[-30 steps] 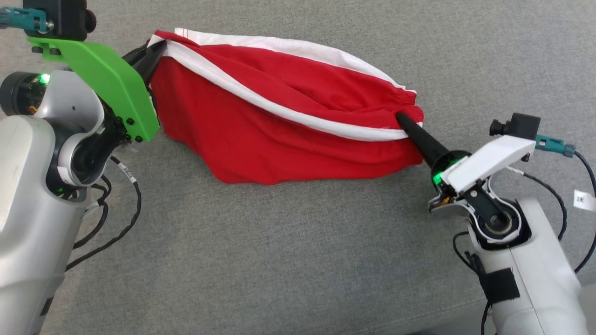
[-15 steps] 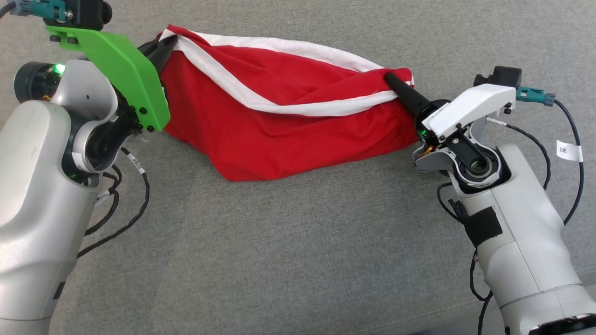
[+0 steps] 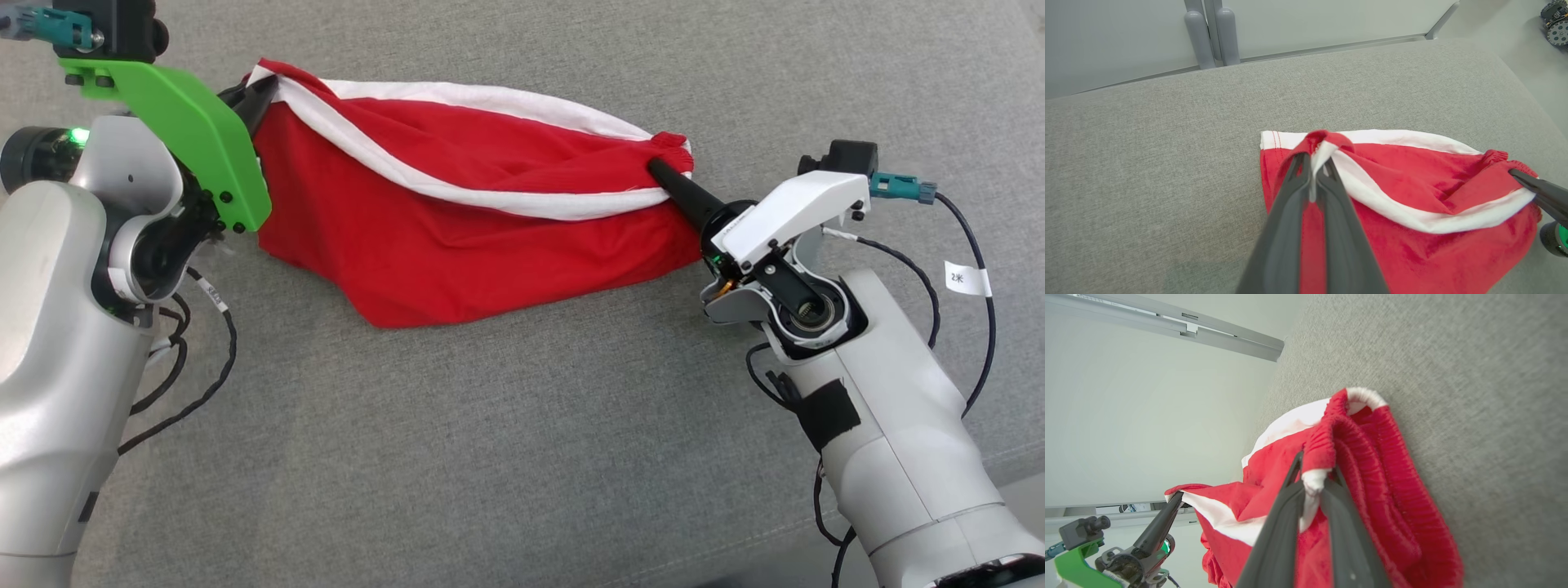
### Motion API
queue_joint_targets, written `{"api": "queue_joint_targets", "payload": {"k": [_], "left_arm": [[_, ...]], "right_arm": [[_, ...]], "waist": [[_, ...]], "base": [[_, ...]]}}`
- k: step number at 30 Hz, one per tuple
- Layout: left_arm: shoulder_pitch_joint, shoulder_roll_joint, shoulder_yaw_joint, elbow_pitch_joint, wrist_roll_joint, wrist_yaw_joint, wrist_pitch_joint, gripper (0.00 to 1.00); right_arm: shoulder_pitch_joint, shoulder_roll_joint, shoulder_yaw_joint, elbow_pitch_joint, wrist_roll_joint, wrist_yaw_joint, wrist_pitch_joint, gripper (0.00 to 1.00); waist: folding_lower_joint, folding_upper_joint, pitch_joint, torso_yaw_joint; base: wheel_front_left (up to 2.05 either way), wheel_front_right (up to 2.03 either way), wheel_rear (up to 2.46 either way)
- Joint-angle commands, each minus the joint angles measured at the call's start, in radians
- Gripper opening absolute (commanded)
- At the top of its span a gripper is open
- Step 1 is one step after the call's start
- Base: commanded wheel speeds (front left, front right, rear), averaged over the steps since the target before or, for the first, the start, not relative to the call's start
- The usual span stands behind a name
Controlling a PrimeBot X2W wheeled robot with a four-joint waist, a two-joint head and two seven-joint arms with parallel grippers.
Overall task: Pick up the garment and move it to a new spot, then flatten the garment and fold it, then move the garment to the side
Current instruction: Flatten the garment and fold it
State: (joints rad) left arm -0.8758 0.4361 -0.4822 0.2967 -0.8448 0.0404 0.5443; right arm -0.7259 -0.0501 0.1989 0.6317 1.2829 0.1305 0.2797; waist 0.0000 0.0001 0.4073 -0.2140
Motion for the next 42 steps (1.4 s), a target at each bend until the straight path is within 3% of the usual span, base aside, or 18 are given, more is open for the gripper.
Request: {"api": "queue_joint_targets", "payload": {"k": [1,5,8,9,10,19,26,33,41,42], "left_arm": [[-0.018,0.010,0.003,0.006,0.011,-0.002,-0.001,0.00],[-0.027,0.009,-0.001,0.025,0.016,-0.005,-0.004,0.00],[-0.033,0.004,-0.004,0.044,0.019,-0.009,-0.010,0.00],[-0.034,0.003,-0.005,0.052,0.019,-0.010,-0.013,0.00],[-0.035,0.003,-0.005,0.057,0.018,-0.012,-0.015,0.00],[-0.045,0.016,-0.001,0.118,0.019,-0.021,-0.042,0.00],[-0.055,0.036,0.011,0.162,0.032,-0.003,-0.064,0.00],[-0.063,0.059,0.017,0.201,0.033,-0.005,-0.072,0.00],[-0.076,0.069,0.012,0.212,0.036,-0.007,-0.066,0.00],[-0.081,0.071,0.013,0.214,0.039,-0.002,-0.072,0.15]], "right_arm": [[0.000,-0.002,0.002,0.005,-0.004,0.000,-0.001,0.00],[-0.020,-0.002,0.006,0.018,-0.014,0.000,0.002,0.00],[-0.028,-0.002,0.008,0.027,-0.015,0.000,0.007,0.46],[-0.032,-0.002,0.007,0.024,-0.016,0.000,0.004,0.86],[-0.033,-0.002,0.007,0.023,-0.016,0.000,0.004,1.00],[-0.022,-0.002,-0.038,-0.032,-0.004,0.000,0.001,1.00],[0.009,-0.002,-0.098,-0.093,0.042,0.000,-0.042,1.00],[0.109,-0.002,-0.210,-0.235,-0.084,0.000,-0.065,1.00],[0.240,-0.001,-0.304,-0.365,-0.091,0.000,-0.039,1.00],[0.252,-0.001,-0.308,-0.374,-0.090,0.000,-0.037,1.00]], "waist": [[0.0000,-0.0001,-0.001,-0.005],[0.0000,-0.0001,0.001,-0.013],[0.0000,-0.0001,-0.001,-0.016],[0.0000,-0.0001,-0.002,-0.018],[0.0000,-0.0001,-0.003,-0.019],[0.0000,-0.0001,-0.014,-0.044],[0.0000,-0.0001,0.000,-0.070],[0.0000,-0.0001,0.023,-0.096],[0.0000,-0.0001,0.039,-0.115],[0.0000,-0.0001,0.040,-0.118]], "base": [[0.00,0.00,0.00],[0.00,0.00,0.00],[0.00,0.00,0.00],[0.00,0.00,0.00],[0.00,0.00,0.00],[0.00,0.00,0.00],[0.00,0.00,0.00],[0.00,0.00,0.00],[0.00,0.00,0.00],[0.00,0.00,0.00]]}}
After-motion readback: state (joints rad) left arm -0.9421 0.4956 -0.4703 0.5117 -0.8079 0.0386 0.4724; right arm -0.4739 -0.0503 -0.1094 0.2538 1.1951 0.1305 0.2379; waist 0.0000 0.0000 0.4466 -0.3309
